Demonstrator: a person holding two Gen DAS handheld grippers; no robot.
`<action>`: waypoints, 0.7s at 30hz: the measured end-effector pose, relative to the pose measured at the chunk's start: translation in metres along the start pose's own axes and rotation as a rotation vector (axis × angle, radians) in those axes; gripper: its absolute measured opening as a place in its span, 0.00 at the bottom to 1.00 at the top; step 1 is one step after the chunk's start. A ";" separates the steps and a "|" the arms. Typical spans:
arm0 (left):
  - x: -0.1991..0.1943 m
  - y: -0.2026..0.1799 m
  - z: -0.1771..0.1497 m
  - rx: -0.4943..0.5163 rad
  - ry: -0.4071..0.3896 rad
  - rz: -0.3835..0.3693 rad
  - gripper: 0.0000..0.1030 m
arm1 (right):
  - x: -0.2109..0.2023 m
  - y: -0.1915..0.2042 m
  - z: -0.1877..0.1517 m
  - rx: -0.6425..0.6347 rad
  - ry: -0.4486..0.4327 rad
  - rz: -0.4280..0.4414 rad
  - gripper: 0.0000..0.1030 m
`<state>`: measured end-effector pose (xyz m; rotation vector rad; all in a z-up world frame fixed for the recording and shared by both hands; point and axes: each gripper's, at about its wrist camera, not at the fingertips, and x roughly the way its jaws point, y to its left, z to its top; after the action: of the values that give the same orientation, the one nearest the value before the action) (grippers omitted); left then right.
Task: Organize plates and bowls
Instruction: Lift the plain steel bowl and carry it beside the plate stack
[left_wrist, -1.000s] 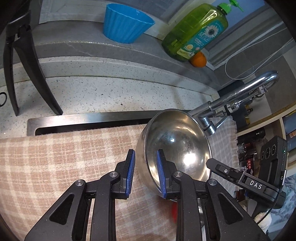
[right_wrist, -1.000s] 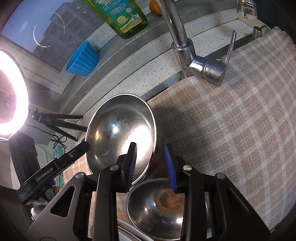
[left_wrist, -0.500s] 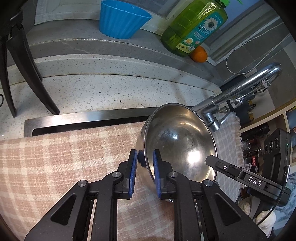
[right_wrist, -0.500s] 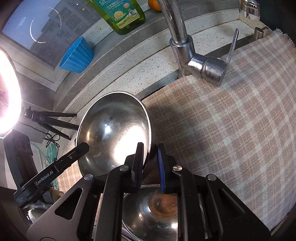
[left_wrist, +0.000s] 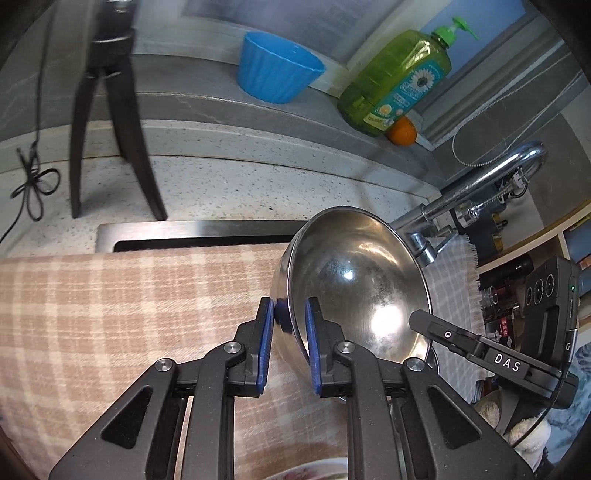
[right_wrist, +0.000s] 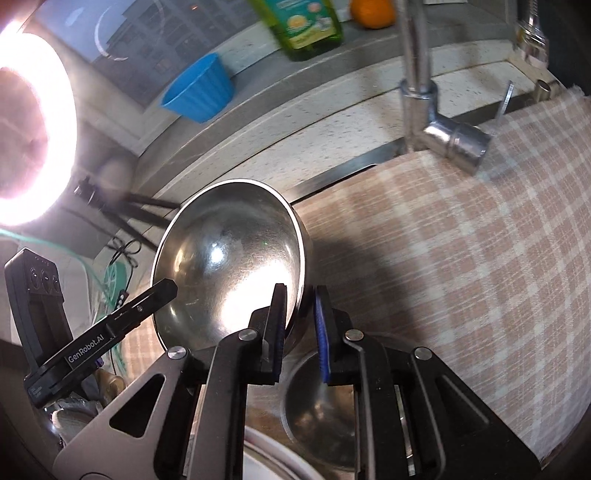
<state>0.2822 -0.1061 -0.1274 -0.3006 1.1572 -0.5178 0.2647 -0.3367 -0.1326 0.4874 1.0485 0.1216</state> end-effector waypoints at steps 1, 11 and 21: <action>-0.005 0.004 -0.002 -0.006 -0.008 0.001 0.14 | 0.000 0.004 -0.003 -0.008 0.006 0.008 0.14; -0.057 0.038 -0.036 -0.060 -0.072 0.038 0.14 | 0.006 0.056 -0.038 -0.128 0.060 0.066 0.14; -0.107 0.071 -0.076 -0.127 -0.132 0.079 0.14 | 0.015 0.100 -0.087 -0.231 0.142 0.119 0.15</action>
<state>0.1963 0.0139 -0.1062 -0.3909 1.0707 -0.3508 0.2115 -0.2149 -0.1360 0.3341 1.1275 0.3830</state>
